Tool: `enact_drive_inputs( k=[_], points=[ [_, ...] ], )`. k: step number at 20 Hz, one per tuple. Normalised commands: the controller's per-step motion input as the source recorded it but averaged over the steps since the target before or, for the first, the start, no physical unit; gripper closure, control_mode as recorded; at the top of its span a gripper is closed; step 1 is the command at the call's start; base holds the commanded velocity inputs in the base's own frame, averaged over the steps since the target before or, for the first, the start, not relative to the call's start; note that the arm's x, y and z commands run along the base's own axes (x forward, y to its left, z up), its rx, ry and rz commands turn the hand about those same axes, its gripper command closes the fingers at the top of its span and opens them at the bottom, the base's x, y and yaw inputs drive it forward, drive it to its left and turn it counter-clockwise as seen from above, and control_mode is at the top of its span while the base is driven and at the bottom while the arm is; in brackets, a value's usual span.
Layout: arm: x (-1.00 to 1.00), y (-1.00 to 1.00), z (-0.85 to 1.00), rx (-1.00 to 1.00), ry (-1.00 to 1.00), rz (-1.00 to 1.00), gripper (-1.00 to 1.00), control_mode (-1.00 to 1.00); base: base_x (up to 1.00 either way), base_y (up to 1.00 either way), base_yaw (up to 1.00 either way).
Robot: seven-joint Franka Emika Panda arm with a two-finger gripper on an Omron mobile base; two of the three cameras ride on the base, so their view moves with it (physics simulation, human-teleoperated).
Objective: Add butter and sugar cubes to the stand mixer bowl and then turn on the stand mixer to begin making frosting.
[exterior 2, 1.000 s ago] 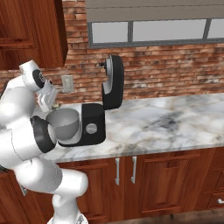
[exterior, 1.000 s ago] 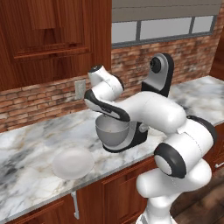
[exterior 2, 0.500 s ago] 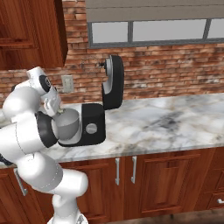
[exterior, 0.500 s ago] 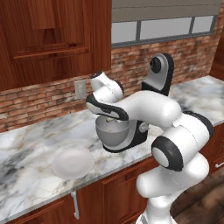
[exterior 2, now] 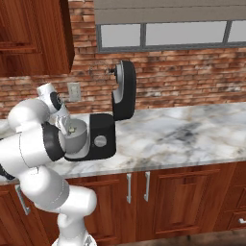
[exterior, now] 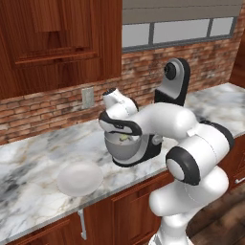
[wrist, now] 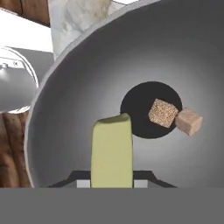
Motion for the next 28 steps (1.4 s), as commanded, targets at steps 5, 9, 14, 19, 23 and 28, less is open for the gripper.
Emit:
enact_drive_inputs(
  k=[5,9,14,19,23,28],
  points=[
    [0.26,0.0,-0.39,0.0,0.02,0.06,1.0,-1.0,0.0,0.0,0.0],
    [0.33,0.0,-0.33,0.0,0.0,0.07,1.0,-1.0,0.0,0.0,0.0],
    [0.23,0.01,-0.18,0.0,0.0,0.07,-1.0,-1.0,0.0,0.0,0.0],
    [0.15,0.0,0.0,0.0,0.0,0.06,-1.0,-1.0,0.0,0.0,0.0],
    [0.26,0.0,0.0,0.0,0.0,0.08,-1.0,-1.0,0.0,0.0,0.0],
    [0.12,0.0,0.25,0.0,-0.04,0.06,-1.0,-1.0,0.0,0.0,0.0]
  ],
)
